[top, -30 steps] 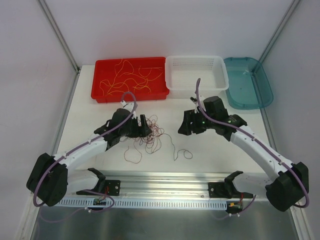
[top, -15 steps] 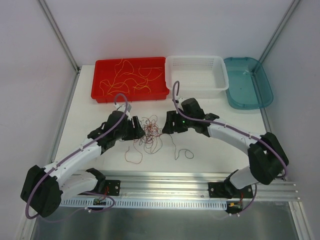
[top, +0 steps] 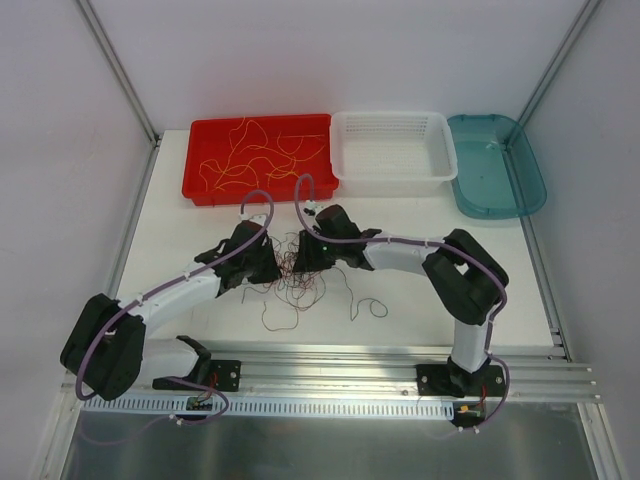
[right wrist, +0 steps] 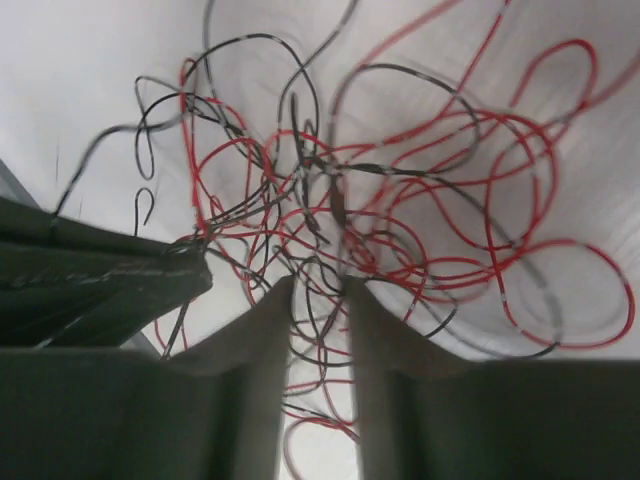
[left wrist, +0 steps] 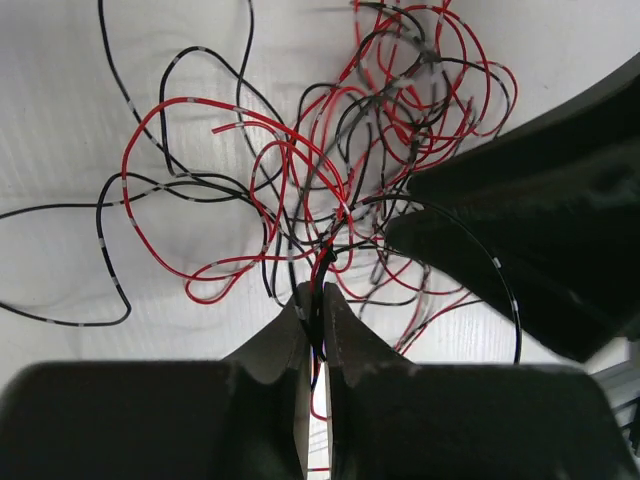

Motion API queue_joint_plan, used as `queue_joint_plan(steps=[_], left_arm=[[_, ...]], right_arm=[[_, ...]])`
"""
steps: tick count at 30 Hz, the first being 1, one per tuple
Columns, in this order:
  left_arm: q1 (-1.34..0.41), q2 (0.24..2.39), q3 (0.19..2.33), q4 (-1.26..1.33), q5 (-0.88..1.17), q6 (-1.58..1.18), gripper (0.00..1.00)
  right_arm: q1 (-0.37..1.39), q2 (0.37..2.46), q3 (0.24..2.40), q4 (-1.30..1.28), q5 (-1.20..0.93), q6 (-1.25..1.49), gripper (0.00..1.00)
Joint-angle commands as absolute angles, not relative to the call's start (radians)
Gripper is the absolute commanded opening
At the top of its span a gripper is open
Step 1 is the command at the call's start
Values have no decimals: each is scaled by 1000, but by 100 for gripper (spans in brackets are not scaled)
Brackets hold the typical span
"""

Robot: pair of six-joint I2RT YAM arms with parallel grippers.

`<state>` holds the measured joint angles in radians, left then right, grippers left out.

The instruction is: Untangle the cables

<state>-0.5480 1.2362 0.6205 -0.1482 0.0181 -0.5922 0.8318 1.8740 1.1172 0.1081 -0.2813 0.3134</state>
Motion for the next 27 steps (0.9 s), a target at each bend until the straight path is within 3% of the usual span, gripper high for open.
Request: queue_joint_plan(steps=[1, 3, 10, 21, 24, 27], left_arm=[[-541, 1177, 649, -112, 35, -577, 0], [-541, 1132, 634, -113, 23, -557, 0], [-506, 947, 586, -198, -41, -548, 0], [-443, 897, 558, -331, -144, -572, 0], [-436, 896, 568, -315, -85, -552, 0], [-437, 908, 569, -221, 99, -497, 0]], right_arm=[[835, 1864, 1117, 150, -218, 348, 26], [828, 1814, 1074, 97, -135, 331, 1], [669, 1551, 867, -43, -8, 264, 1], [314, 1169, 729, -297, 41, 176, 1], [259, 1089, 765, -360, 8, 119, 1], [284, 1078, 837, -413, -84, 92, 1]])
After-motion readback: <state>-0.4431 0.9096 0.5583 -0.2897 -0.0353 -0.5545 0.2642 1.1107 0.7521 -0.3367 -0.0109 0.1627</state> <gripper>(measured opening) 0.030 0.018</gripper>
